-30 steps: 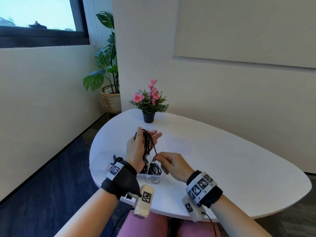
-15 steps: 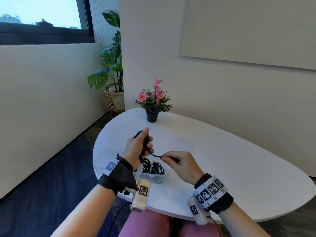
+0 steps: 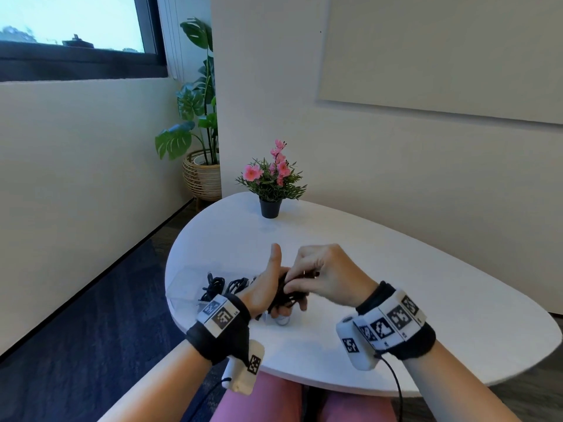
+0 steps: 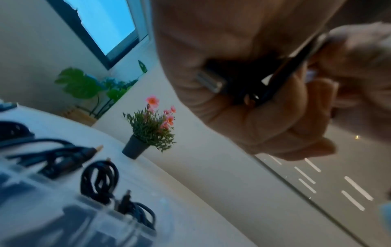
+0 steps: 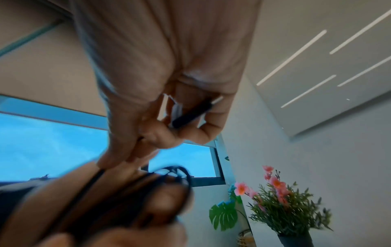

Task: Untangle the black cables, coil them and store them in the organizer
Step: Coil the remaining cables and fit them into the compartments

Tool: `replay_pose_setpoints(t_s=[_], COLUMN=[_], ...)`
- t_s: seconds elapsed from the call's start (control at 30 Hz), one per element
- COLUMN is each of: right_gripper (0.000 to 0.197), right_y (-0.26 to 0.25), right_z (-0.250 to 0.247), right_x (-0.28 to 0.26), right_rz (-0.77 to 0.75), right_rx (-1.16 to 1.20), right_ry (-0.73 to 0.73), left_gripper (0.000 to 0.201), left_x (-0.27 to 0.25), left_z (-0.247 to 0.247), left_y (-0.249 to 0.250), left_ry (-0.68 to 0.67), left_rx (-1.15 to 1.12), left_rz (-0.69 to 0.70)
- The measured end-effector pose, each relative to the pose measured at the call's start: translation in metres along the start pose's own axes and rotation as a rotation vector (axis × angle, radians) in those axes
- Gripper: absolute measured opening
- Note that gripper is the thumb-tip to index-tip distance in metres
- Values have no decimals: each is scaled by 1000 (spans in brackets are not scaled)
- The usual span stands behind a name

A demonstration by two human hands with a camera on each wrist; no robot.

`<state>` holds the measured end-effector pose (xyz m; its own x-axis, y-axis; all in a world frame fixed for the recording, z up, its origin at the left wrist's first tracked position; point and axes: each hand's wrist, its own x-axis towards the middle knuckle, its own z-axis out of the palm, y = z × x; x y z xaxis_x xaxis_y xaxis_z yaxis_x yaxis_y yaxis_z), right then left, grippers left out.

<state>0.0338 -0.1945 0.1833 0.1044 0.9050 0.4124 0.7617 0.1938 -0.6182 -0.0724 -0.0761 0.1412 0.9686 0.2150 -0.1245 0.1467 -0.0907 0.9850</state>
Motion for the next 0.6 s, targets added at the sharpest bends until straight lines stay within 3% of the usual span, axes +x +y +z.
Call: replay_pose_setpoints(t_s=[0.07,0.13,0.23,0.33,0.53,0.6], right_gripper=[11,11,8,7,32,27], right_y=[6,15,26,30,28,27], right_z=[-6,-7,-8,-7,3,9], right_x=[5,7,6,0,-24,-28], right_rz=[58,76,120,173,216,234], right_rx=[105,159,307,396,138,14], right_ry=[52,62,37,5,-9,33], left_gripper=[103,93,48,15,11,22], left_x=[-3,-6,-16,-19,-21,-21], left_z=[4,6,8,5,-1,4], left_y=[3,9,18,17,19,20], left_ry=[-135,-226,-335,-307,-274,-272], left_rx=[-108,-129,26,108,88,136], left_rz=[-11,3,90,94,12,-9])
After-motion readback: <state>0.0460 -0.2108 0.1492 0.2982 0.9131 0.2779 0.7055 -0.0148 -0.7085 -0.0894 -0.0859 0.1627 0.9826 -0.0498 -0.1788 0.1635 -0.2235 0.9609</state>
